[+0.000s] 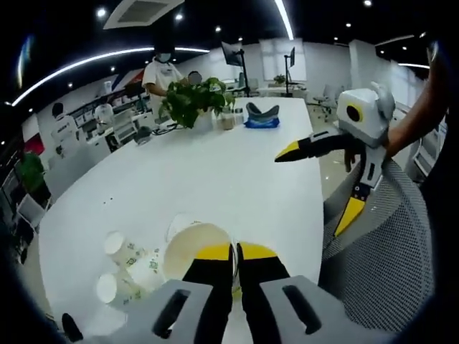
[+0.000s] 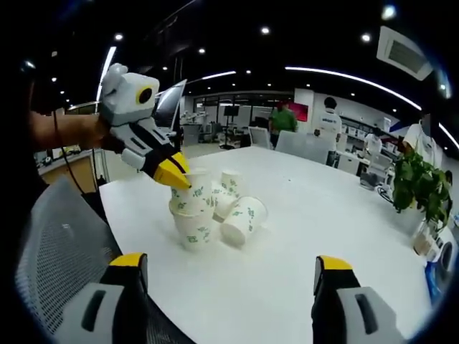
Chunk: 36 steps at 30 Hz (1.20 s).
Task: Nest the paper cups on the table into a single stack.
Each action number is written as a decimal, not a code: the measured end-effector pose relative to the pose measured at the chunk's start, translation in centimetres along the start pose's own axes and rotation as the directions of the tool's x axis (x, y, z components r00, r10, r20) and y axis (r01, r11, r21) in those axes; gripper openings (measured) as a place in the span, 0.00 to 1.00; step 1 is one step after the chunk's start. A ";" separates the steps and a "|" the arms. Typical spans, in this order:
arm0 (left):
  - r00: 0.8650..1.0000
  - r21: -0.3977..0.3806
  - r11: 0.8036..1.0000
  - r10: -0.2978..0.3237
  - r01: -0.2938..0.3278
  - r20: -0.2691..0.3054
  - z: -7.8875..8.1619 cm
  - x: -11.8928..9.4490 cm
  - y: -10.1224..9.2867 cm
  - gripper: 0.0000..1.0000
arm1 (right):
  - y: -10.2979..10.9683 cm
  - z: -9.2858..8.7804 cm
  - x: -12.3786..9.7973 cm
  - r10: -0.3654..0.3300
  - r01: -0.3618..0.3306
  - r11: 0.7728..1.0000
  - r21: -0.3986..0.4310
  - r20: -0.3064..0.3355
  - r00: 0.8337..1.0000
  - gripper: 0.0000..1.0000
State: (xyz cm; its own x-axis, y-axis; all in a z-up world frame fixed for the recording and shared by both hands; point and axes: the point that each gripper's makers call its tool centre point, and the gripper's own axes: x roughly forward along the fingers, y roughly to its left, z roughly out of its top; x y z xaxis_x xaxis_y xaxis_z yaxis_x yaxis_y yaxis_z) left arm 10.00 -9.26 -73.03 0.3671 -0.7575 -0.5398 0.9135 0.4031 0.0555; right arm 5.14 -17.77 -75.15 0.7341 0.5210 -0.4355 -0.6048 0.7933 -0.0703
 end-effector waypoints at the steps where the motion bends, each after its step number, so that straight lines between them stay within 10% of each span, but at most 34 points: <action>1: 1.000 -0.004 1.000 0.002 -0.002 0.000 -0.2 0.1 0.1 0.00 | 0.0 0.0 0.0 -0.001 0.001 1.000 0.000 0.001 1.000 0.98; 36: 0.993 -0.007 0.998 -0.062 0.062 -0.098 -3.9 1.7 -1.1 0.08 | 0.0 -0.4 0.1 0.002 -0.002 1.000 0.010 -0.018 1.000 0.96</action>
State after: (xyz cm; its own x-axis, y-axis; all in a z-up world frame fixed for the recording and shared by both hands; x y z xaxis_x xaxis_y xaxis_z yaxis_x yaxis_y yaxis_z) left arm 8.98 -9.00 -77.28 0.2905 -0.7275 -0.6216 0.9333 0.3587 0.0163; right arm 5.10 -17.88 -75.50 0.7273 0.5166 -0.4518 -0.6027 0.7956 -0.0605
